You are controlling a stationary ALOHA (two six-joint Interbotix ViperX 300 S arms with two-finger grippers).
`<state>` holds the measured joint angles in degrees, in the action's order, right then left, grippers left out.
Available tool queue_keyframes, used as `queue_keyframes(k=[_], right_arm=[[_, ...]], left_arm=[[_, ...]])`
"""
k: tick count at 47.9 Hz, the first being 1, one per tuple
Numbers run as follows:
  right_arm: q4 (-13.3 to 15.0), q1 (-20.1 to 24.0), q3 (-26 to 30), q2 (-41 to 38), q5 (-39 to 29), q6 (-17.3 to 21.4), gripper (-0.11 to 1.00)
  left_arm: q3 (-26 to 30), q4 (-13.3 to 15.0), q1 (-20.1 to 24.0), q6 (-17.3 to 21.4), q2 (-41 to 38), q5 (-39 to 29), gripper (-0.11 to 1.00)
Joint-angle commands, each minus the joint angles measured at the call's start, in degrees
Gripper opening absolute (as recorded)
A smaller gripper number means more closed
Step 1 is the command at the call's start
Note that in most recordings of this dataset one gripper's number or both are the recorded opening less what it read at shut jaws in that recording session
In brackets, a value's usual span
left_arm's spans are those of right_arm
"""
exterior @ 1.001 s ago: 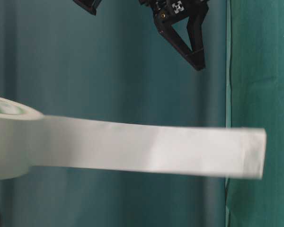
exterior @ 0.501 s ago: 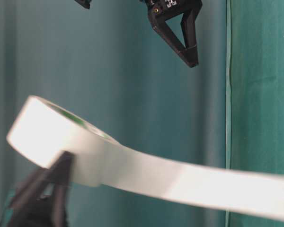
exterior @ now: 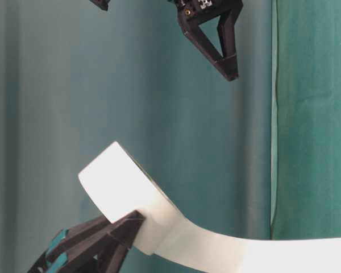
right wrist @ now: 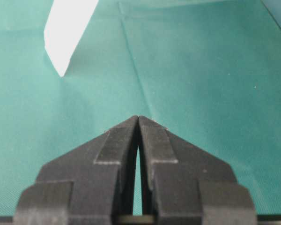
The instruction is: Peel off the duct tape with your right arm.
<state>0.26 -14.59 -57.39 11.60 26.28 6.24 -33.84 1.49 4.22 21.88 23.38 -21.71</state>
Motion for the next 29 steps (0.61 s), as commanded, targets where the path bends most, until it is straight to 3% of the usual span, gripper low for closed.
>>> queue_keyframes(k=[1,29], right_arm=[[0.0,0.09,0.53,1.05,0.53,0.0,-0.1],[0.0,0.09,-0.18,1.05,0.53,0.0,-0.1]], left_arm=[[1.93,-0.26,0.62,-0.26,-0.26,-0.09,0.2],[6.33,-0.26,0.88,-0.44,-10.99,-0.35,0.2]])
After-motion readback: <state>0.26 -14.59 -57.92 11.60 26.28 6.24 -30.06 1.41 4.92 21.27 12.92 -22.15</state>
